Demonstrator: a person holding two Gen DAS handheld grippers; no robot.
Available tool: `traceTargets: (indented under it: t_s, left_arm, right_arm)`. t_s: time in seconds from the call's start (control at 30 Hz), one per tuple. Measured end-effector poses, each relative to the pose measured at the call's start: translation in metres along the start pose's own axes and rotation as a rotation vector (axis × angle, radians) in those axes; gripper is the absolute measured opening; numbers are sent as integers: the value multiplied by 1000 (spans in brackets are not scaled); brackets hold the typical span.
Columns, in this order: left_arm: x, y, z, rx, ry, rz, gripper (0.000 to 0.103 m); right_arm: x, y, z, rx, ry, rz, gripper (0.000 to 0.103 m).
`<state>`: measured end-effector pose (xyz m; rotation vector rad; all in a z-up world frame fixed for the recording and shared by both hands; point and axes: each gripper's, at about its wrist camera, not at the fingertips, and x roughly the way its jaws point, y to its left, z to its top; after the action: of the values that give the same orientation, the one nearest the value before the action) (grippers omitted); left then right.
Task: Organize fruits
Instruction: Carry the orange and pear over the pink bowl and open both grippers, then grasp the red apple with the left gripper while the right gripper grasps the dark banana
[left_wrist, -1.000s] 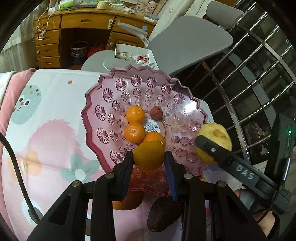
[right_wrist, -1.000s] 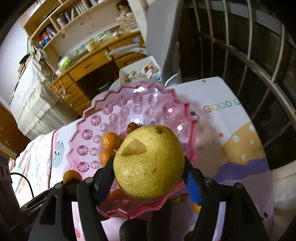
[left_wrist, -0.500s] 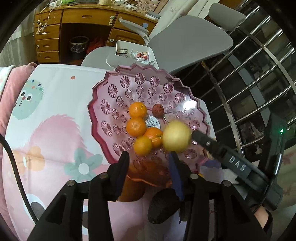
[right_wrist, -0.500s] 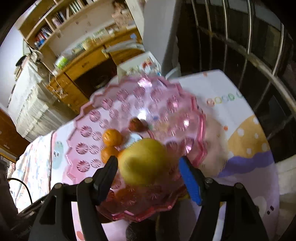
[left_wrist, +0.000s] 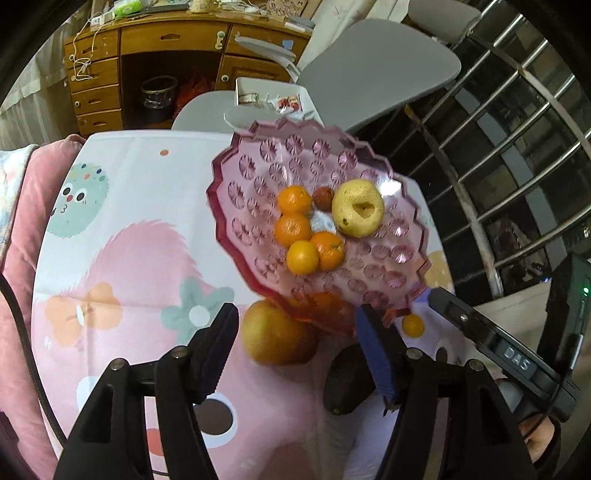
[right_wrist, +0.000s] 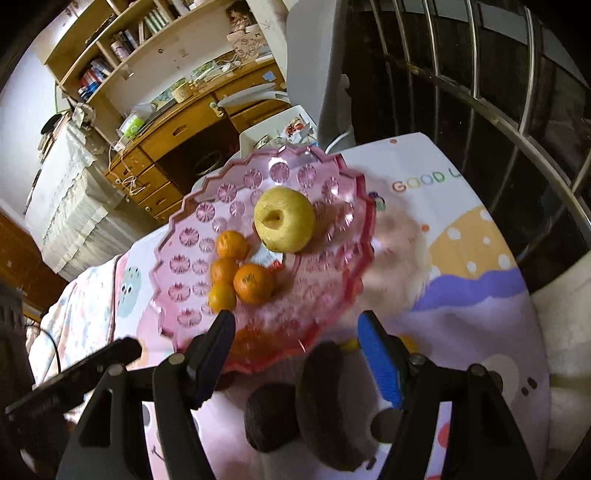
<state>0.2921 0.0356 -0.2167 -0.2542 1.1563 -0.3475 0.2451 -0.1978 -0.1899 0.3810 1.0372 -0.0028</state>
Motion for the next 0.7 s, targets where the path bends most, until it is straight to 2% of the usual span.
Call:
traceTargets:
  t_s: [0.33,0.7]
  left_arm:
    - [19,1,-13,63,68,19,66]
    - [54,0,-24,107,130,49,69]
  right_arm:
    - [-16,-17,-39,-46,-2,40,69]
    - [-5,-30,-78,-58,40,55,69]
